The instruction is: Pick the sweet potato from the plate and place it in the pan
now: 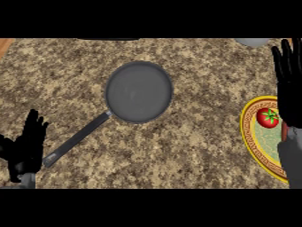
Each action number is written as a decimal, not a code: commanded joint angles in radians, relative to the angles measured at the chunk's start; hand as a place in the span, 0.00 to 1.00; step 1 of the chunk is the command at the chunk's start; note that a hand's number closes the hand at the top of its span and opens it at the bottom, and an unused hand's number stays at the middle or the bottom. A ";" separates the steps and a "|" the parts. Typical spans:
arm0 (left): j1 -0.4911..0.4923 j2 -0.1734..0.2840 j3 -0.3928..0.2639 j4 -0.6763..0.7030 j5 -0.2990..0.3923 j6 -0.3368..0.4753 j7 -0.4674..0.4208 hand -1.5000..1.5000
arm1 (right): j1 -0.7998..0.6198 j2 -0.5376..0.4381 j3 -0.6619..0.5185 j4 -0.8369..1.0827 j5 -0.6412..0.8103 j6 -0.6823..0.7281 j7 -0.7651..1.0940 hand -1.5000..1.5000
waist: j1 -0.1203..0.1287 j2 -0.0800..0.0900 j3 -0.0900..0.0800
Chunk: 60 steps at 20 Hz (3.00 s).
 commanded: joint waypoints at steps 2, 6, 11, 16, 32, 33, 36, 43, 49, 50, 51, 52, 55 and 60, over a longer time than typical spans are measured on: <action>0.019 0.064 -0.059 -0.050 -0.086 -0.039 -0.026 0.50 | -0.005 -0.073 -0.137 0.118 0.004 -0.058 0.032 0.00 | -0.009 0.015 0.015; -0.027 0.204 -0.124 -0.047 -0.213 -0.094 -0.036 0.50 | 0.056 -0.181 -0.330 0.263 0.016 -0.192 0.093 0.00 | -0.067 0.026 0.019; 0.020 0.212 -0.153 -0.076 -0.217 -0.120 -0.023 0.50 | 0.288 -0.190 -0.374 0.394 0.147 -0.455 0.279 0.00 | -0.078 0.011 0.012; 0.030 0.188 -0.209 -0.118 -0.262 -0.108 -0.010 0.50 | 0.470 -0.394 -0.200 0.310 0.293 -0.328 0.549 0.00 | -0.044 0.010 0.007; -0.029 0.176 -0.195 -0.187 -0.302 -0.144 0.114 0.50 | 0.196 -0.721 -0.165 0.239 0.092 0.259 0.968 0.00 | -0.002 0.015 0.013; -0.015 0.159 -0.206 -0.193 -0.314 -0.141 0.102 0.50 | 0.163 -0.690 -0.135 0.355 0.120 0.285 0.910 0.00 | 0.005 0.016 0.014; 0.030 0.124 -0.244 -0.226 -0.364 -0.104 0.096 0.50 | 0.056 -0.666 -0.089 0.413 0.130 0.292 1.018 0.00 | 0.011 0.016 0.014; 0.012 0.118 -0.206 -0.199 -0.372 -0.140 0.102 0.50 | -0.097 -0.649 -0.030 0.544 0.128 0.448 1.083 0.00 | 0.006 0.016 0.014; 0.010 0.149 -0.162 -0.182 -0.325 -0.216 0.075 0.50 | -0.172 -0.617 0.057 0.682 0.135 0.555 1.118 0.00 | 0.022 0.020 0.014; 0.074 0.141 -0.188 -0.242 -0.348 -0.195 0.079 0.50 | -0.202 -0.639 0.042 0.681 0.108 0.580 1.162 0.00 | 0.020 0.016 0.014; 0.034 0.132 -0.169 -0.212 -0.346 -0.196 0.072 0.50 | -0.231 -0.623 0.060 0.718 0.127 0.580 1.149 0.00 | 0.016 0.017 0.014; 0.022 0.138 -0.150 -0.188 -0.343 -0.197 0.083 0.50 | -0.211 -0.589 0.075 0.744 0.139 0.574 1.103 0.00 | 0.012 0.018 0.014; -0.037 0.117 -0.163 -0.190 -0.376 -0.181 0.148 0.50 | -0.261 -0.604 0.085 0.734 0.116 0.611 1.179 0.00 | -0.002 0.015 0.013; 0.018 0.093 -0.164 -0.214 -0.401 -0.180 0.119 0.50 | -0.300 -0.539 0.114 0.836 0.170 0.602 1.118 0.00 | 0.003 0.016 0.013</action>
